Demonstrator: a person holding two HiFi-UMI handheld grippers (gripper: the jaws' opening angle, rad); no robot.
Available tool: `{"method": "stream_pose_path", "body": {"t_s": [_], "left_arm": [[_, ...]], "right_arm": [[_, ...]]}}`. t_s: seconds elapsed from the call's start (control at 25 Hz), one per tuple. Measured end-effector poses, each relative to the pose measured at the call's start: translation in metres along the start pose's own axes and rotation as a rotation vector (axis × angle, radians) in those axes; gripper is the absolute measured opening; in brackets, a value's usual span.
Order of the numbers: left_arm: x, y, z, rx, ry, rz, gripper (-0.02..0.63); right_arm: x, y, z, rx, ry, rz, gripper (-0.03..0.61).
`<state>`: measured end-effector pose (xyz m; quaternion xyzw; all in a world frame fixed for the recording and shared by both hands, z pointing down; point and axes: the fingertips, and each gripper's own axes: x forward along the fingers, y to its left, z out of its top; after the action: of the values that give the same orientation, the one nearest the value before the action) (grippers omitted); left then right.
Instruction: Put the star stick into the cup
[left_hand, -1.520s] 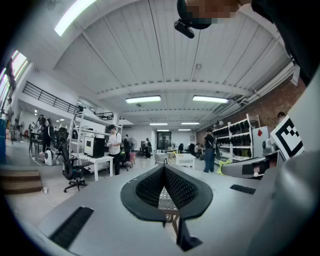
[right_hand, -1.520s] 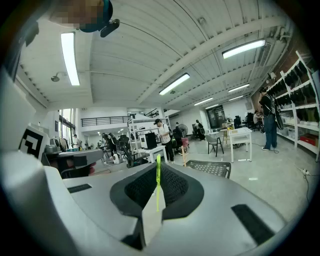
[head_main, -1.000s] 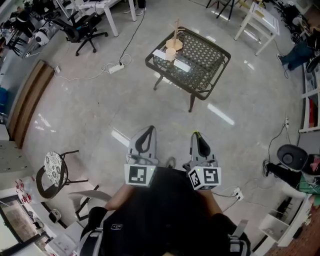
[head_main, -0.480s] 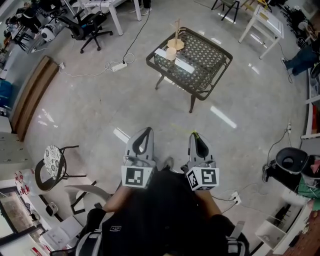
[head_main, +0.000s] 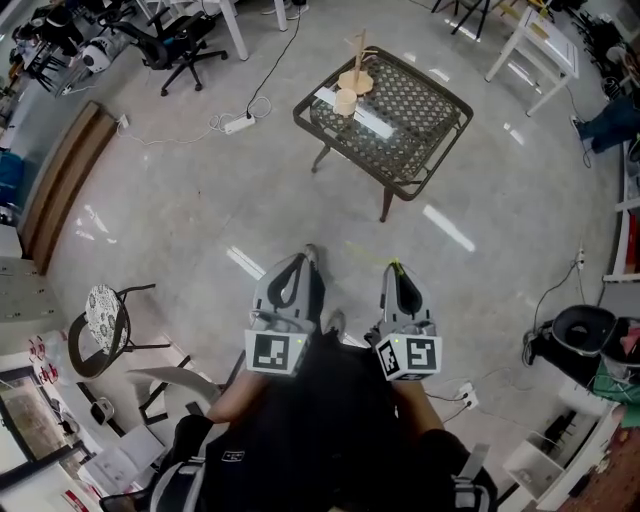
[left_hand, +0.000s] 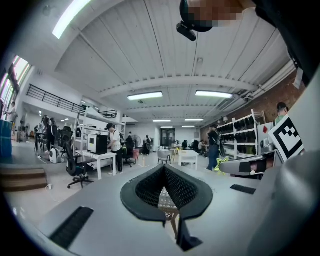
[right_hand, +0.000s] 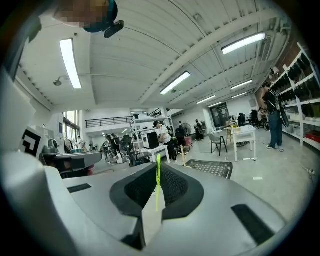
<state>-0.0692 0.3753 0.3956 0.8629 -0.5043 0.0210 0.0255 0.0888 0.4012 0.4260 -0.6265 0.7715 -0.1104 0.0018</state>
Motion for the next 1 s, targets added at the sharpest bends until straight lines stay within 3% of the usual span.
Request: {"method": "stream_pose_path", "body": {"t_s": [0.2,0.56,1.0], "left_arm": [[0.052,0.026,-0.006,-0.019,0.004,-0.013,0.015],[0.162,0.099,0.018,-0.025,-0.026,-0.042,0.015],[0.252,0.18,0.018,-0.035,-0.02,-0.087,0.015]], "right_arm": [[0.049,-0.013,0.003,-0.006,0.022,-0.024,0.021],[0.168,-0.025,0.033,-0.028,0.028,-0.052,0.021],[0.294,-0.023,0.04,-0.032,0.045,-0.095,0.021]]}}
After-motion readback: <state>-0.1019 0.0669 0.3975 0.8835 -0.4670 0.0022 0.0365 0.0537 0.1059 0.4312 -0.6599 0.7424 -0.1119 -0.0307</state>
